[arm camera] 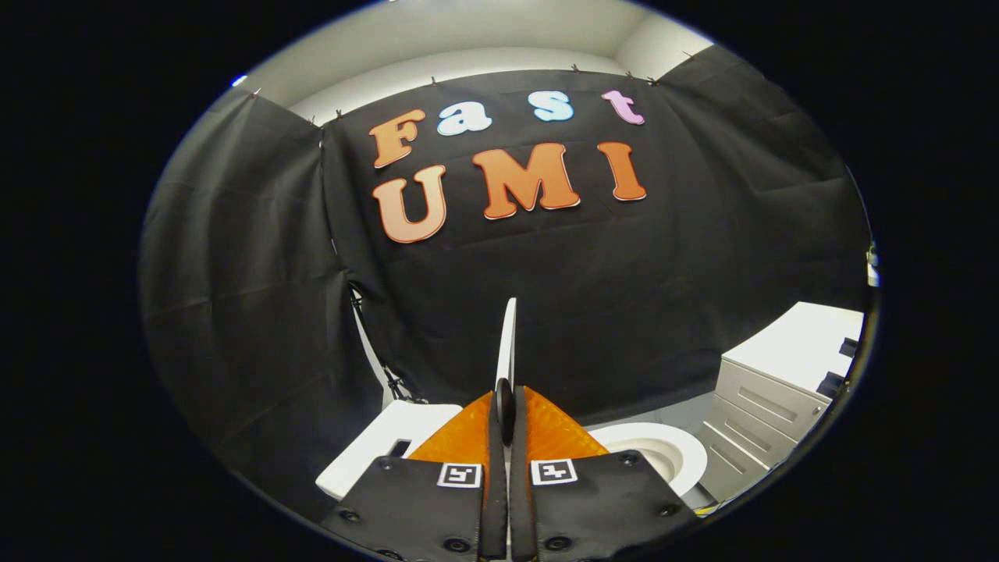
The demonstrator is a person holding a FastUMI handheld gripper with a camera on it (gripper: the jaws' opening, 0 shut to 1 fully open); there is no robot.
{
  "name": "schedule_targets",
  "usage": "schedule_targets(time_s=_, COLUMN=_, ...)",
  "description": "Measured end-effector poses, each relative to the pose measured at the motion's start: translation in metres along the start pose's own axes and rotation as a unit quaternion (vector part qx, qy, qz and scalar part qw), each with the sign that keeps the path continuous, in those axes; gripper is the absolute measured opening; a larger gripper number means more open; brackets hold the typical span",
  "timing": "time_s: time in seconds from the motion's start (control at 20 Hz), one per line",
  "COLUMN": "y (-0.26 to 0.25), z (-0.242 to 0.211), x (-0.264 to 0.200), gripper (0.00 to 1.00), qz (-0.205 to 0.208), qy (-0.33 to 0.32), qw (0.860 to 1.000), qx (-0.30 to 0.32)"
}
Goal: Open the toilet lid.
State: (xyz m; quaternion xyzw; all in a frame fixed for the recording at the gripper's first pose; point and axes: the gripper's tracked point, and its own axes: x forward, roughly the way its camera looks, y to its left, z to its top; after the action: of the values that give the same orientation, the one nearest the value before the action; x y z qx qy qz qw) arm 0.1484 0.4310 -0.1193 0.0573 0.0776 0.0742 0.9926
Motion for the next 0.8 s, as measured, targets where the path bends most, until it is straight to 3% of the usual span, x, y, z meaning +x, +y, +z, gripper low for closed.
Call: schedule_targets(time_s=0.8, y=0.118, z=-0.022, x=0.001, gripper=0.10, qz=0.082, qy=-0.002, qw=0.995, qx=-0.055)
